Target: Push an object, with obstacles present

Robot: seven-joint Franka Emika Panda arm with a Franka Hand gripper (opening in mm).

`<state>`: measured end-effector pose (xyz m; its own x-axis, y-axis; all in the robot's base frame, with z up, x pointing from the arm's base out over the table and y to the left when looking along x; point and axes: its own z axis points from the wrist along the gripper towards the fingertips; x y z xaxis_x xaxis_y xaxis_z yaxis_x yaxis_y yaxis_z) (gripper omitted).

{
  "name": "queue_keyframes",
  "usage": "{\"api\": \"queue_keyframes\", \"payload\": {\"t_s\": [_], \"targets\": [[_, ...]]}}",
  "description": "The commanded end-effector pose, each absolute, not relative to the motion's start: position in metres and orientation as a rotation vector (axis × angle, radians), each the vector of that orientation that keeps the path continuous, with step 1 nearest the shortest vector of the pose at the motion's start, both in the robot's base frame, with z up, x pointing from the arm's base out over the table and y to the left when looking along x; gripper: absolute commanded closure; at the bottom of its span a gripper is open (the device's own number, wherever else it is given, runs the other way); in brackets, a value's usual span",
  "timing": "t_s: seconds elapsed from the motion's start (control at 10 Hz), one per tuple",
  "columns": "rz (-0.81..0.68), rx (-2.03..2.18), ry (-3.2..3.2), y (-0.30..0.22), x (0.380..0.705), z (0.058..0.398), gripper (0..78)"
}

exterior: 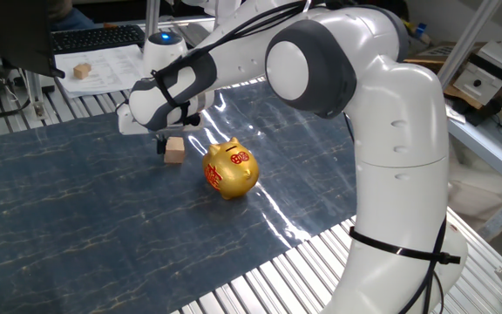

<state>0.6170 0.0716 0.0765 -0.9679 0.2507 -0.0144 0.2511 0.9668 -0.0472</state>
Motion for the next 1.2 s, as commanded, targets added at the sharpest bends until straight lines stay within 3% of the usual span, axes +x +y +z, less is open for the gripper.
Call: {"api": "queue_keyframes", "payload": {"t_s": [0.1, 1.2], "targets": [[-0.080, 0.282, 3.149, 0.072, 0.611, 0.080, 77.6], [-0.042, 0.099, 3.163, 0.034, 0.600, 0.079, 77.6]]}}
